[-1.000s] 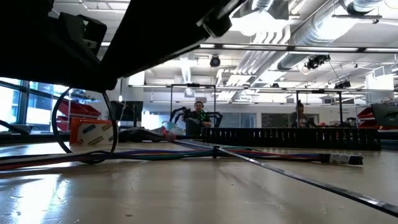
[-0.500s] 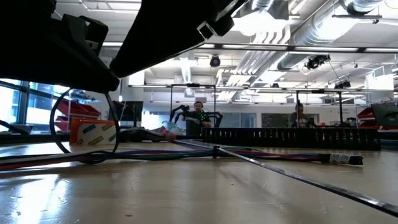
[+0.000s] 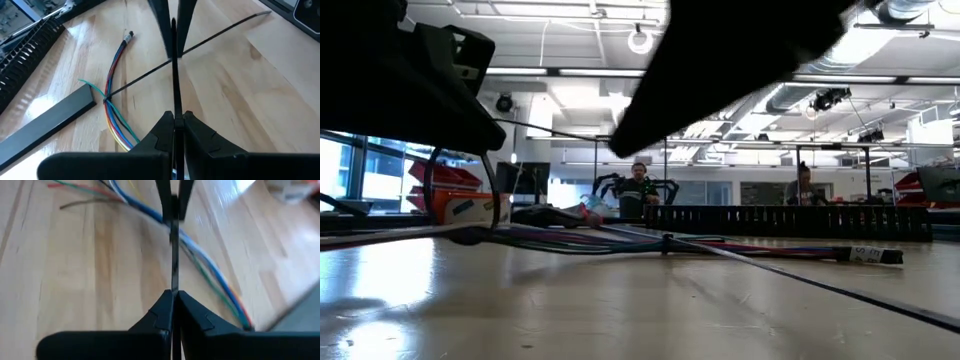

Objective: Ziptie cables
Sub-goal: Wrap the black zip tie on the cable

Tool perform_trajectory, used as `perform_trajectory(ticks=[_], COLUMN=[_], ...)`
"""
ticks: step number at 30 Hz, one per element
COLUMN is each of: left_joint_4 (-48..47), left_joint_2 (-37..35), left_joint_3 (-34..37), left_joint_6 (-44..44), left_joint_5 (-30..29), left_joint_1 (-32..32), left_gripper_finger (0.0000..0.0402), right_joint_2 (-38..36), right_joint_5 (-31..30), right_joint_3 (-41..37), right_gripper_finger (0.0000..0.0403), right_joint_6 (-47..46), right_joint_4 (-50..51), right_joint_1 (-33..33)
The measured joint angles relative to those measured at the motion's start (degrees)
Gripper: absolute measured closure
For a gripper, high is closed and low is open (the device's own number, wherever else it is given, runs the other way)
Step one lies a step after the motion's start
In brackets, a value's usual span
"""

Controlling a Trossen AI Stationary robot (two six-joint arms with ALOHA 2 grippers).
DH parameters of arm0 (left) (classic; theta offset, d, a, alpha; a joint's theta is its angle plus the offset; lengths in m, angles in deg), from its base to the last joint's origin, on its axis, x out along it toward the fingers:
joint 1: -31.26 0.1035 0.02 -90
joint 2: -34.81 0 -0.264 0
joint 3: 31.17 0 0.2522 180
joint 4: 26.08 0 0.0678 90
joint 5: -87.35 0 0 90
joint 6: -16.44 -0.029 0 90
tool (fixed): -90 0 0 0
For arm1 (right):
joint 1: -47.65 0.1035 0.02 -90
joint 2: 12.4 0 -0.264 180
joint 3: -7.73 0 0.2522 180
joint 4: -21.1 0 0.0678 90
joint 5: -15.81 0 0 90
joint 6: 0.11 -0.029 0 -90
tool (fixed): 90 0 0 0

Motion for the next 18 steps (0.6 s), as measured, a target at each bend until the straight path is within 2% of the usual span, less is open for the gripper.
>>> perform_trajectory(ticks=[8,18], left_joint_4=[-0.59,-1.51], left_joint_2=[0.0,0.23], left_joint_3=[0.0,0.0], left_joint_6=[0.04,1.0], left_joint_5=[1.82,4.34], left_joint_1=[1.12,2.45], left_gripper_finger=[0.0396,0.0396], right_joint_2=[0.0,-0.03], right_joint_5=[-1.03,-1.38], right_joint_3=[0.0,0.07], right_gripper_finger=[0.0403,0.0403], right_joint_6=[-17.88,-45.93], right_joint_4=[10.98,27.76], right_joint_1=[5.72,14.37])
